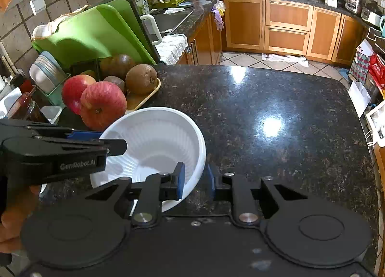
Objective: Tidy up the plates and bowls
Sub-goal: 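Lift the third white bowl with the left tool toward the plate stack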
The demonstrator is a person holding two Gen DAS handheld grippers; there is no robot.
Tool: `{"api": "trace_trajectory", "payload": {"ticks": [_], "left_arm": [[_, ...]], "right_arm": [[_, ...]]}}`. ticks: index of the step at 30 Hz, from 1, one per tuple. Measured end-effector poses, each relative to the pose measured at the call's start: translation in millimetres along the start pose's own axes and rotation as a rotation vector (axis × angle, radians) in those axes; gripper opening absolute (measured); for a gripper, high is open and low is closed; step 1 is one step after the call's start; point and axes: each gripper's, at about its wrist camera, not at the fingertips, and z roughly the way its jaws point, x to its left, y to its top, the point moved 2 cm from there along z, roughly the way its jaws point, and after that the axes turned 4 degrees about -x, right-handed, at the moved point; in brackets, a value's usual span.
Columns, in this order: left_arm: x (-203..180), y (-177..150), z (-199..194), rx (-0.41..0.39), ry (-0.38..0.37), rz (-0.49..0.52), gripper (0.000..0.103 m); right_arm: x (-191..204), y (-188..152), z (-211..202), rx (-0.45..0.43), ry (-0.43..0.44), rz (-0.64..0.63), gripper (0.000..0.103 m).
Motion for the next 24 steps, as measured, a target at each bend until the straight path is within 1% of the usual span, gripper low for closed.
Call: {"api": "trace_trajectory", "payload": {"ticks": [1, 2, 3, 7, 13, 17, 24], "left_arm": [[0, 0, 1, 0.002, -0.006, -0.005, 0.033], [1, -1, 1, 0.006, -0.011, -0.011, 0.026], [1, -1, 2, 0.011, -0.014, -0.017, 0.024], [3, -2, -3, 0.007, -0.015, -0.024, 0.024], [-3, -2, -23, -0.017, -0.019, -0.006, 0.024], [-10, -1, -39, -0.038, -0.018, 0.003, 0.024], [-16, -2, -69, -0.059, -0.046, 0.007, 0.024]], "right_arm": [[-1, 0, -1, -0.005, 0.003, 0.0, 0.018], [-1, 0, -1, -0.011, 0.007, -0.001, 0.017], [-1, 0, -2, -0.013, 0.008, -0.001, 0.017], [-2, -1, -11, -0.021, 0.016, -0.003, 0.016], [1, -1, -34, -0.048, 0.015, -0.029, 0.016], [4, -1, -54, -0.084, -0.005, -0.062, 0.016], [8, -5, -96, -0.125, -0.031, -0.077, 0.016]]}}
